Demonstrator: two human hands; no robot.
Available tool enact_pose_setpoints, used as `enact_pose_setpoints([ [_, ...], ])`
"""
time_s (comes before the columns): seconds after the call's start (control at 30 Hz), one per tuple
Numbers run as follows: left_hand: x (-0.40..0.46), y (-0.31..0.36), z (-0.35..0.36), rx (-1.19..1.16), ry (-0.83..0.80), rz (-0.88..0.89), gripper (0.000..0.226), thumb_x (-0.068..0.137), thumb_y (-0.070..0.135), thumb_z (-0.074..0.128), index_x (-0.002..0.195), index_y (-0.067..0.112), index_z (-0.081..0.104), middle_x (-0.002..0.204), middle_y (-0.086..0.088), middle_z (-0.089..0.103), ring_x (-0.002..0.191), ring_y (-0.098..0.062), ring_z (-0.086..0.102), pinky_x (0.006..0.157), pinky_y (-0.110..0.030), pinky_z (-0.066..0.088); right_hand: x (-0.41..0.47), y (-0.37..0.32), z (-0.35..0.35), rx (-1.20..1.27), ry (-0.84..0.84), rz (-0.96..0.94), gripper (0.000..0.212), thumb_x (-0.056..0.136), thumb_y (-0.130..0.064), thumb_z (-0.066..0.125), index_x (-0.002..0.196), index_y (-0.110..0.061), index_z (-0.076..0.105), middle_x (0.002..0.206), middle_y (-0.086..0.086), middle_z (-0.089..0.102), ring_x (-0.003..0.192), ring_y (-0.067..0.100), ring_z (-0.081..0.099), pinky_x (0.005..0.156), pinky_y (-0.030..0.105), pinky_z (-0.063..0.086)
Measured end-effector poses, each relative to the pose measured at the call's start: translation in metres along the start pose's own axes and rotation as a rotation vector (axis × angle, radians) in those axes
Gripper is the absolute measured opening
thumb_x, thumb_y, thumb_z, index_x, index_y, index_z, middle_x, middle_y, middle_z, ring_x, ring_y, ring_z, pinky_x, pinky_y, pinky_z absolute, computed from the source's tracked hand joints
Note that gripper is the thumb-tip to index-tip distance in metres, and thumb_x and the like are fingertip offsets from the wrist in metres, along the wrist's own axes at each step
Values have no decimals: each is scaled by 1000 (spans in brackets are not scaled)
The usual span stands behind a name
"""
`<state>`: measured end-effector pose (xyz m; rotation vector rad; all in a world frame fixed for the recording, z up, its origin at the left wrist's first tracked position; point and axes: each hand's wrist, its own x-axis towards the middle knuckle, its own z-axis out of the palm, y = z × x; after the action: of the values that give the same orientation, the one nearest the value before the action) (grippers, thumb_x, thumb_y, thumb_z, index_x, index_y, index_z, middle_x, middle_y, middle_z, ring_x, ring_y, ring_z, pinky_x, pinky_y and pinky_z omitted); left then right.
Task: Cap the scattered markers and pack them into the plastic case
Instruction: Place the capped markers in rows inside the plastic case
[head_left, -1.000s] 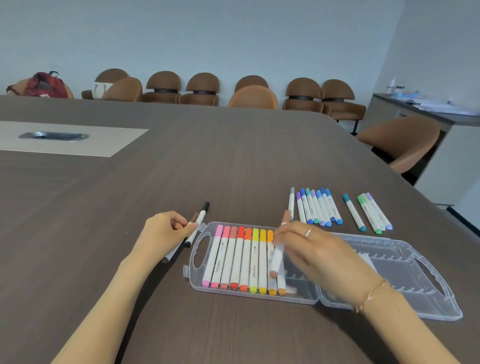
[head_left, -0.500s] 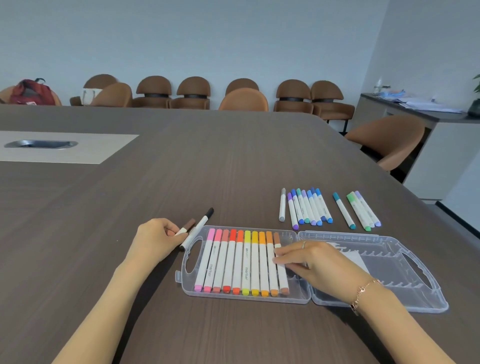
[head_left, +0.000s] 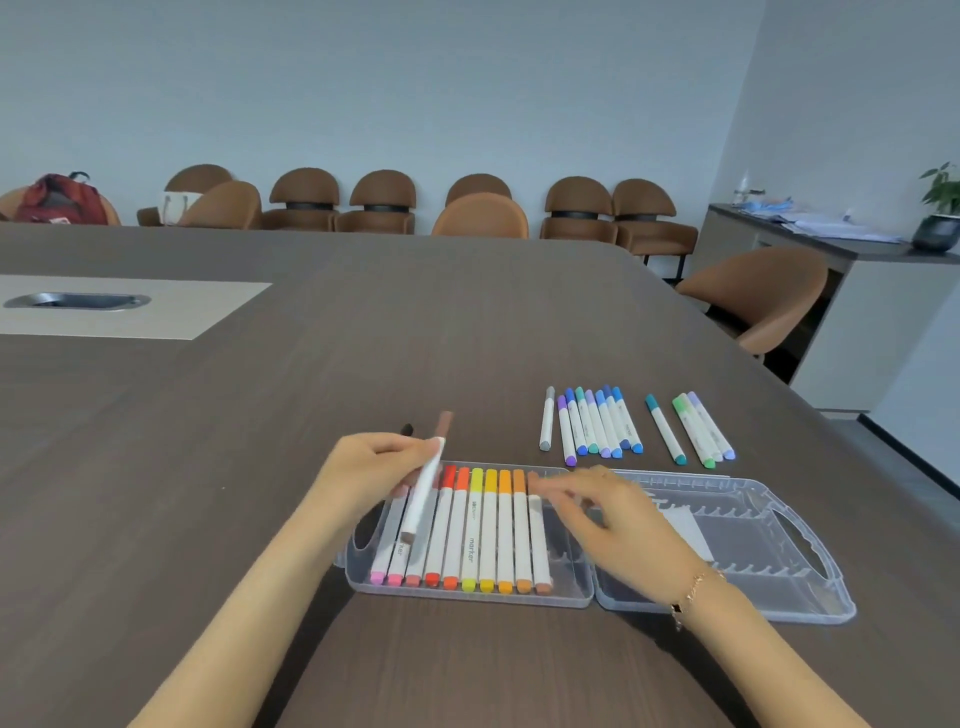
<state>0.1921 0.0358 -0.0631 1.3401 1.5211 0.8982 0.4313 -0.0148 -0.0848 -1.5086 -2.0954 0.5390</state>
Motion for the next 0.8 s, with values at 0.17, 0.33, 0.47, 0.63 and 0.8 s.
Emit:
enact_pose_setpoints([
  [0.17,-7,22,71,-117,-130,76,18,82,28,71,90,12,75,74,-1,73,65,-6,69,62,-16,55,13,-16,5,441,214,143,40,90,-34,59,127,-32,46,79,-4,67,61,0,61,65,16,54],
  [0.33,-10,23,82,-85,-221,176,11,85,15,68,89,6,74,78,-7,74,69,-13,72,63,-19,57,8,-5,5,481,192,264,47,91,-20,59,133,-29,42,64,0,61,53,8,57,62,18,54],
  [0.47,7,11,48,140,19,219,14,89,21,63,84,13,74,75,-3,73,68,-11,69,62,-16,54,12,2,6,326,180,269,54,90,-21,59,138,-29,36,63,-5,56,58,4,54,64,11,49],
  [0.63,36,-26,-7,455,399,207,13,87,24,64,96,16,70,85,4,67,72,-4,57,63,-17,42,16,5,18,120,133,251,55,93,-26,54,142,-29,29,64,2,60,61,11,58,63,21,53],
  [0.8,48,-40,-15,468,292,64,17,87,28,65,92,13,69,81,2,63,69,-7,53,58,-19,41,14,7,24,26,111,176,31,95,-26,50,123,-33,41,73,5,61,70,16,60,63,25,52],
])
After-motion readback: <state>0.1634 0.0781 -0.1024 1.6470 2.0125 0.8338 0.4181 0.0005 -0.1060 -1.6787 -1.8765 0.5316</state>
